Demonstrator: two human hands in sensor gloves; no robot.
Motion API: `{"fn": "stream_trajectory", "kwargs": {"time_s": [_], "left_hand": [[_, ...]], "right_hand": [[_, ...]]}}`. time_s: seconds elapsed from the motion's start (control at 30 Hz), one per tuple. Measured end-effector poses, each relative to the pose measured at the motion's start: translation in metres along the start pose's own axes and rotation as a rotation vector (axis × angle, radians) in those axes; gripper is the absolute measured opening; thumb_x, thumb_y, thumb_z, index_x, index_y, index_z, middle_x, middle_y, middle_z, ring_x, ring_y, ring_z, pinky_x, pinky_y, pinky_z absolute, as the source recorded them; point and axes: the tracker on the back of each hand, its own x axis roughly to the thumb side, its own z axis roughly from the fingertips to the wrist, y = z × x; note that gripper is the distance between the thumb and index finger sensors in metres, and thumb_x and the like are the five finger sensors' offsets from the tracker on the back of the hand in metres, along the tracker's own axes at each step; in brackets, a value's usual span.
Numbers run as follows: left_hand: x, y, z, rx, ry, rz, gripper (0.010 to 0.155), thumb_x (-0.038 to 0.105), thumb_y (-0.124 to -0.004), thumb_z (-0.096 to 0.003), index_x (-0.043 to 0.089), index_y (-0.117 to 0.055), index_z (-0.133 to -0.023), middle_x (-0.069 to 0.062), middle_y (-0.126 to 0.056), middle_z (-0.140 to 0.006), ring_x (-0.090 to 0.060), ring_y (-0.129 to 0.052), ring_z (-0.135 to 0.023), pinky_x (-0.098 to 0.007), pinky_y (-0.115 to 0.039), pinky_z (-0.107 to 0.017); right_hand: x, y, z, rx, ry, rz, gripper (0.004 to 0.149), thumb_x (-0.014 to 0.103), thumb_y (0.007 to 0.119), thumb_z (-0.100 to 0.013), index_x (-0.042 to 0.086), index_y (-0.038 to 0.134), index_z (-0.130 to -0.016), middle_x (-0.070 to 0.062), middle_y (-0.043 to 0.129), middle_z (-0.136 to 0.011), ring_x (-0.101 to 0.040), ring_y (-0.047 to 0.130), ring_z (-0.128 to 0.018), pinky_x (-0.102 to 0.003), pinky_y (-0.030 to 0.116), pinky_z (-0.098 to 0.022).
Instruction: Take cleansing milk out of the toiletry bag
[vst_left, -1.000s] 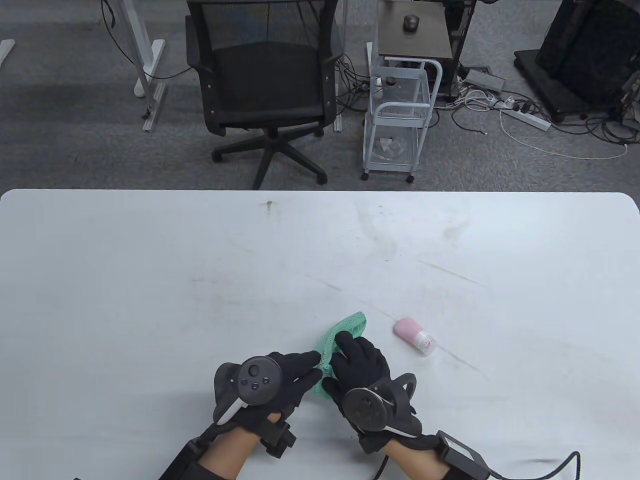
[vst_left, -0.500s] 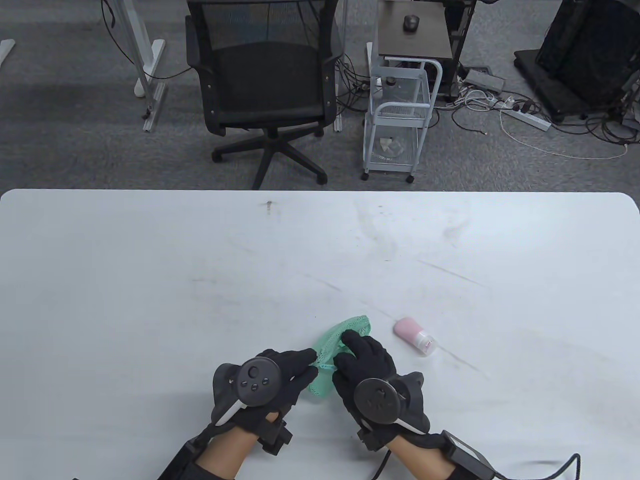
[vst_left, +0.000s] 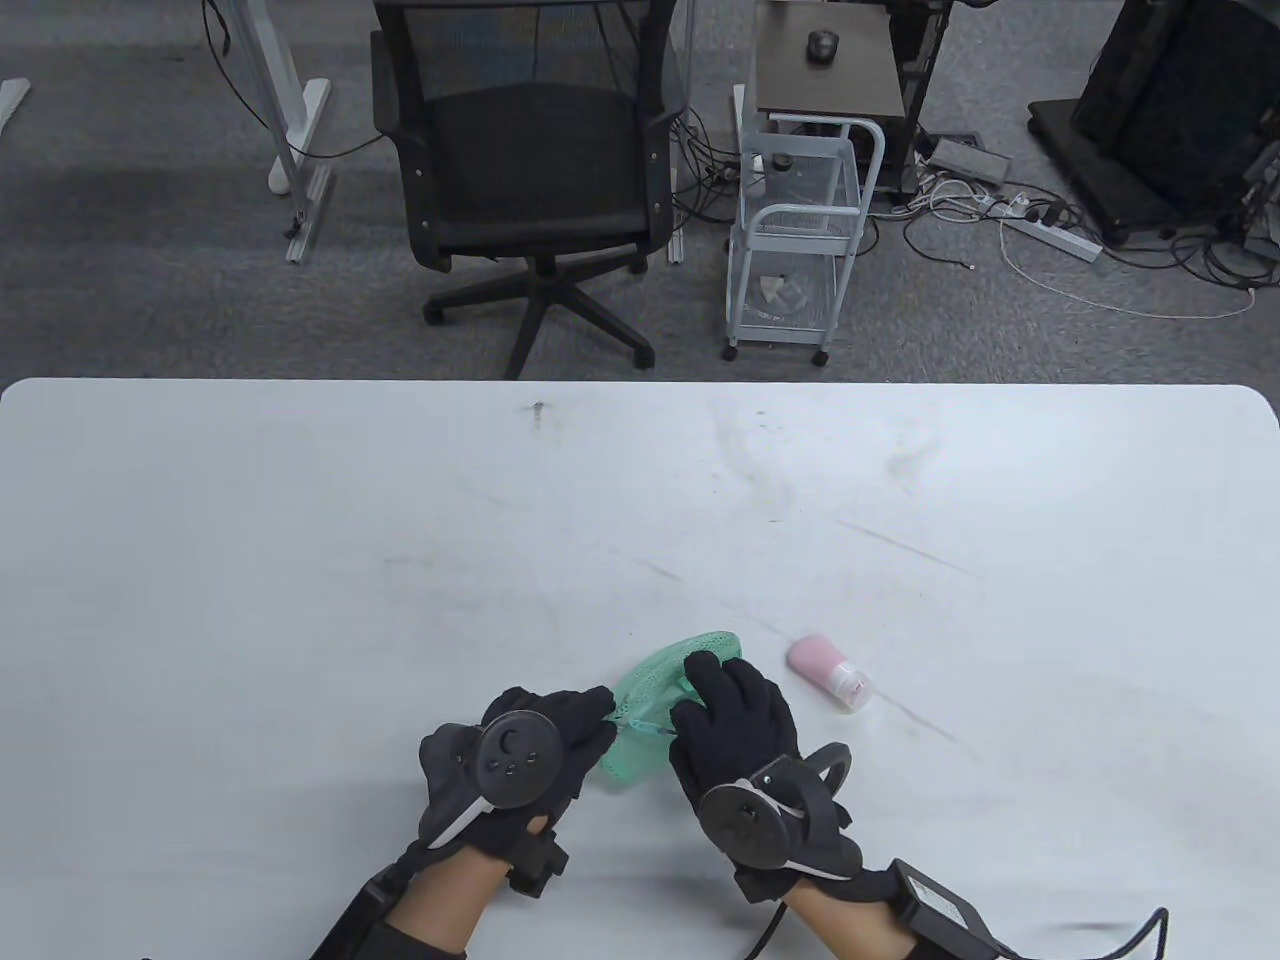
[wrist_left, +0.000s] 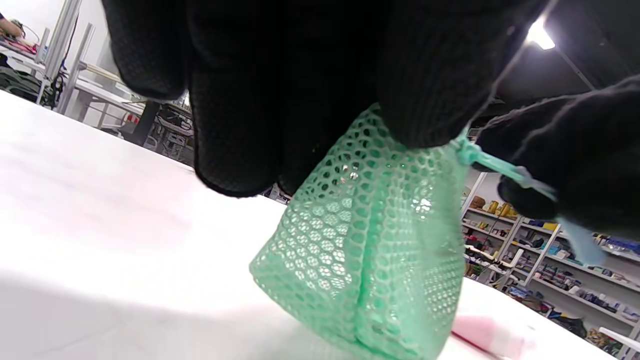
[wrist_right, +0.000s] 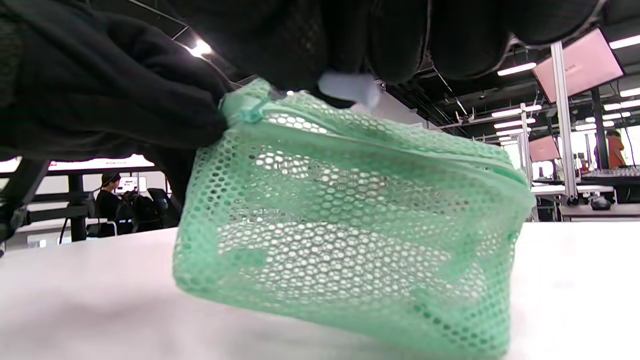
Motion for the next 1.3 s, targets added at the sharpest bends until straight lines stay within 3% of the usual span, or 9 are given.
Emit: {"fn": "stream_trajectory", "kwargs": {"time_s": [0.3,0.4,0.6,0.7,0.8,0.93,1.3], "left_hand": [[-0.009,0.002,-0.004,0.016,0.062,-0.097,0.043,0.039,-0.093,-0.0465,0.025,-0.095,-0.087,-0.007,-0.106,-0.084,-0.037,-0.108,-0.07,-0.062,-0.072,-0.067],[-0.01,-0.001,-0.005,-0.026,0.078,-0.105,0.044,0.039,-0.092,-0.047,0.024,-0.094,-0.088,-0.008,-0.105,-0.087,-0.038,-0.106,-0.072,-0.063,-0.07,-0.068],[0.004,-0.005,-0.001,-0.066,0.019,-0.105,0.064,0.042,-0.097,-0.044,0.028,-0.078,-0.103,-0.008,-0.092,-0.103,-0.039,-0.096,-0.087,-0.064,-0.065,-0.072],[0.011,-0.007,0.0,-0.075,-0.017,-0.117,0.068,0.042,-0.099,-0.0424,0.028,-0.076,-0.105,-0.007,-0.091,-0.104,-0.039,-0.096,-0.089,-0.064,-0.065,-0.073],[0.014,-0.012,-0.002,-0.101,-0.041,-0.122,0.066,0.042,-0.099,-0.0423,0.029,-0.077,-0.104,-0.007,-0.092,-0.103,-0.038,-0.097,-0.088,-0.064,-0.065,-0.073],[0.01,-0.016,-0.003,-0.08,-0.042,-0.132,0.049,0.041,-0.094,-0.0456,0.029,-0.09,-0.093,-0.004,-0.099,-0.095,-0.036,-0.102,-0.081,-0.062,-0.068,-0.071],[0.003,-0.013,-0.005,-0.032,-0.013,-0.159,0.045,0.039,-0.093,-0.0462,0.029,-0.092,-0.09,-0.004,-0.102,-0.091,-0.036,-0.104,-0.078,-0.062,-0.069,-0.071]], "right_hand": [[0.001,0.002,-0.001,0.04,-0.026,0.057,0.035,0.023,0.088,-0.054,0.001,0.089,-0.082,-0.032,0.066,-0.111,-0.069,0.068,-0.088,-0.075,0.059,-0.061],[0.002,0.003,-0.001,0.048,-0.021,0.037,0.036,0.023,0.088,-0.054,0.001,0.089,-0.082,-0.032,0.066,-0.111,-0.069,0.067,-0.088,-0.074,0.06,-0.061],[0.006,0.008,-0.002,0.055,-0.036,0.021,0.035,0.023,0.088,-0.054,0.001,0.089,-0.081,-0.032,0.066,-0.111,-0.068,0.069,-0.088,-0.074,0.06,-0.061],[0.008,0.008,-0.001,0.053,-0.041,0.005,0.036,0.023,0.088,-0.054,0.001,0.089,-0.081,-0.032,0.067,-0.11,-0.068,0.069,-0.088,-0.074,0.061,-0.061],[0.009,0.007,-0.001,0.049,-0.05,-0.006,0.035,0.024,0.088,-0.054,0.001,0.089,-0.081,-0.032,0.066,-0.111,-0.068,0.069,-0.088,-0.074,0.061,-0.061],[0.01,0.008,-0.001,0.055,-0.056,-0.015,0.035,0.024,0.088,-0.054,0.001,0.089,-0.081,-0.032,0.067,-0.11,-0.068,0.069,-0.088,-0.074,0.061,-0.061],[0.003,0.01,-0.003,0.075,-0.016,0.015,0.035,0.022,0.089,-0.053,0.001,0.089,-0.081,-0.032,0.066,-0.111,-0.069,0.067,-0.089,-0.075,0.059,-0.061]]}}
